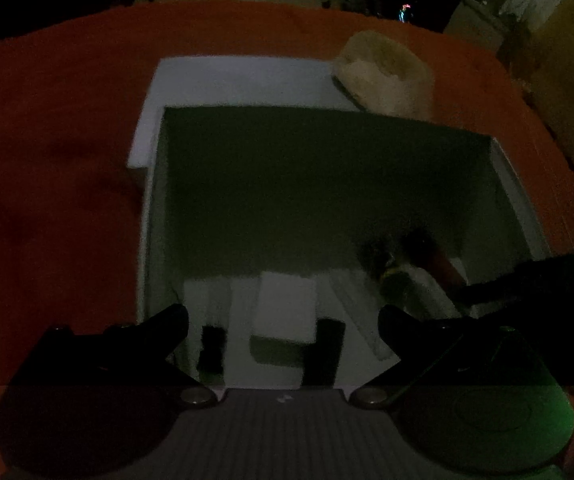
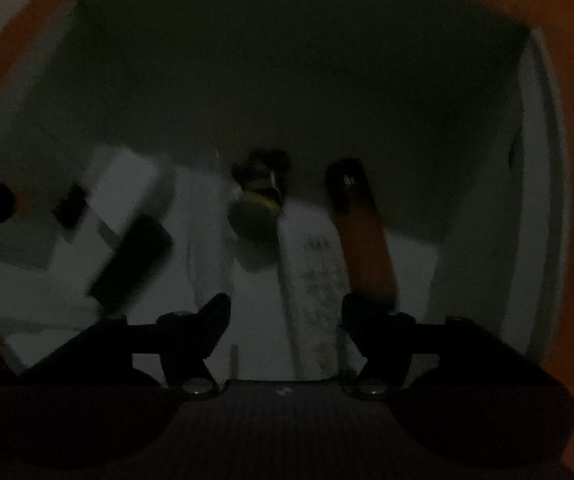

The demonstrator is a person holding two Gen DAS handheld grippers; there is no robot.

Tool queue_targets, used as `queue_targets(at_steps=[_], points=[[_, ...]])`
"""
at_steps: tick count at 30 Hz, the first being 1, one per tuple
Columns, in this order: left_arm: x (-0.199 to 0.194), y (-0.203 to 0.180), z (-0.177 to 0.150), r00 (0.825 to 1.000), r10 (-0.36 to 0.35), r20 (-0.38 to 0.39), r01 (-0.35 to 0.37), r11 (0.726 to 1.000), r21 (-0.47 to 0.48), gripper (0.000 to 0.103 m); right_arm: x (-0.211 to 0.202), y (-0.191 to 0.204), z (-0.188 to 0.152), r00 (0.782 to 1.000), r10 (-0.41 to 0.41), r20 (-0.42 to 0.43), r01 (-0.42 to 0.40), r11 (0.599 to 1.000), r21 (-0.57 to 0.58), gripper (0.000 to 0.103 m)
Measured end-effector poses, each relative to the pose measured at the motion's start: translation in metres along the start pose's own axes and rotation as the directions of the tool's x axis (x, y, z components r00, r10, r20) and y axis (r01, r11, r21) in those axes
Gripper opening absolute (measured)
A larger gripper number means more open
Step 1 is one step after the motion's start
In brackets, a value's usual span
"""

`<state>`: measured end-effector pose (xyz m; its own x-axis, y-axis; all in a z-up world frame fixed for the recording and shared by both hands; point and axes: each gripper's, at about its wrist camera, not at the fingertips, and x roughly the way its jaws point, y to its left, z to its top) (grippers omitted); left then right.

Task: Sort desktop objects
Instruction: 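Lift and carry the white remote with the right tool into the box, then open the right tool to release the remote and withdraw it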

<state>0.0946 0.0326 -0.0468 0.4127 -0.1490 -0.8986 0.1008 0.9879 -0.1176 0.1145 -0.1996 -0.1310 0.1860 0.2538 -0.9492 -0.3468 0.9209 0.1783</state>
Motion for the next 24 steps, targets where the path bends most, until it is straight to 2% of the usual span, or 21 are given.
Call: queue_targets(at_steps=[2, 7, 9, 12, 15, 17, 18, 20, 24], points=[[-0.001, 0.002, 0.004, 1.000, 0.002, 0.003, -0.002, 1.000, -0.007, 0.103, -0.010, 0.001, 0.003, 1.000, 0.014, 0.024, -0.014, 1.000, 0.003, 0.072], [-0.004, -0.003, 0.020, 0.997, 0.059, -0.052, -0.056, 0.997, 0.048, 0.103, -0.045, 0.000, 0.029, 0.992, 0.089, 0.086, -0.095, 0.993, 0.073, 0.072], [-0.012, -0.009, 0.032, 0.998, 0.057, -0.030, -0.054, 0.995, 0.085, 0.103, -0.060, 0.002, 0.044, 0.986, 0.116, 0.117, -0.129, 0.985, 0.113, 0.073], [-0.028, -0.019, 0.050, 1.000, 0.009, 0.026, -0.012, 0.993, 0.114, 0.103, -0.090, -0.004, 0.070, 0.973, 0.135, 0.185, -0.163, 0.975, 0.148, 0.076], [-0.041, -0.028, 0.071, 0.998, -0.036, 0.049, 0.028, 0.986, 0.163, 0.103, -0.113, -0.001, 0.100, 0.978, 0.081, 0.191, -0.113, 0.980, 0.166, 0.078], [-0.048, -0.034, 0.086, 0.999, -0.036, 0.035, 0.029, 0.981, 0.194, 0.103, -0.126, -0.006, 0.118, 0.978, 0.055, 0.202, -0.095, 0.976, 0.195, 0.079], [-0.054, -0.036, 0.092, 0.998, -0.027, 0.064, 0.014, 0.980, 0.196, 0.103, -0.132, -0.009, 0.127, 0.974, 0.053, 0.221, -0.100, 0.973, 0.210, 0.084], [-0.064, -0.038, 0.099, 0.993, -0.020, 0.118, -0.003, 0.981, 0.192, 0.103, -0.134, -0.021, 0.149, 0.973, 0.003, 0.232, -0.065, 0.963, 0.263, 0.086], [-0.064, -0.033, 0.099, 0.994, -0.006, 0.112, -0.011, 0.989, 0.145, 0.103, -0.133, -0.051, 0.187, 0.961, -0.078, 0.266, -0.011, 0.948, 0.318, 0.086]])
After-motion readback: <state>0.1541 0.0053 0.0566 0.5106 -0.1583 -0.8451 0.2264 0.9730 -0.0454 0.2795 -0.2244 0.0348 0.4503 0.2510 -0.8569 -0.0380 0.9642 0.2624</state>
